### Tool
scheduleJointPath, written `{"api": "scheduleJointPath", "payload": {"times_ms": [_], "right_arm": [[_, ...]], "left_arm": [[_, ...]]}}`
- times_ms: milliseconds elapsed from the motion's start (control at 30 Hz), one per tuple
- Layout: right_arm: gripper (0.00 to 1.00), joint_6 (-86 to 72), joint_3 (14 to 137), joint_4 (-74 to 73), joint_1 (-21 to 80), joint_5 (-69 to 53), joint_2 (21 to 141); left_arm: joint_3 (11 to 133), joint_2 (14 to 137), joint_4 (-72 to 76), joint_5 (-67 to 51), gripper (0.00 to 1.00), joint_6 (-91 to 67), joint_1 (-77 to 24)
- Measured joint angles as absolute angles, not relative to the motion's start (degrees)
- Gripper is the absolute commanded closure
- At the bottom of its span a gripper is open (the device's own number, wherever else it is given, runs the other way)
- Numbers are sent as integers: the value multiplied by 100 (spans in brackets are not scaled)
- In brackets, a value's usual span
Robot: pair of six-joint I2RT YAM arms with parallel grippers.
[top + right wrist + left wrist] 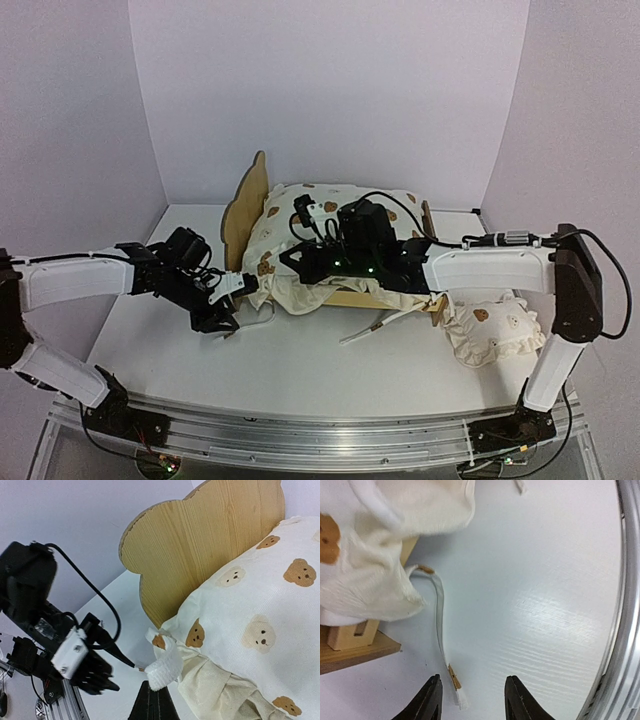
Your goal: Set up the pet bed
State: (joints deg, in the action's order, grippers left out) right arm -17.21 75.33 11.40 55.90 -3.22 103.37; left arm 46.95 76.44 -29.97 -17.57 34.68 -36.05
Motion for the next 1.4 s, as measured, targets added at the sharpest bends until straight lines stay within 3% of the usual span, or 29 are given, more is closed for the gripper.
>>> {"api": "scheduleJointPath", "payload": {"times_ms": [200, 500, 600, 733, 767, 1033, 1233, 1400], "right_arm": [[100, -1590, 7535, 954, 5591, -367, 10337], [100, -1546, 7535, 912, 5590, -553, 10337], [100, -1544, 7535, 902, 5592, -639, 10337], [100, -1541, 7535, 891, 5592, -714, 10337], [100, -1533, 7535, 893, 5592, -725, 10337], [100, -1304, 7511, 525, 5590, -702, 10099], [100, -958, 7126, -199, 5535, -397, 9092], [100, -791, 6755, -774, 5417, -177, 8178]], "left_arm": [[4629, 8595, -2711, -1079, 56, 3518, -3605], [4607, 9272, -2282, -746, 65, 3737, -3601], [4671, 9368, -2180, -744, 73, 3733, -3601], [4703, 9440, -2109, -795, 98, 3720, -3601], [4709, 9448, -2115, -827, 99, 3728, -3603], [4843, 9220, -2781, -1462, 100, 3756, -3583], [5060, 7933, -2470, -2158, 100, 3733, -3583], [5588, 7806, -1831, -2259, 100, 3610, -3583]]}}
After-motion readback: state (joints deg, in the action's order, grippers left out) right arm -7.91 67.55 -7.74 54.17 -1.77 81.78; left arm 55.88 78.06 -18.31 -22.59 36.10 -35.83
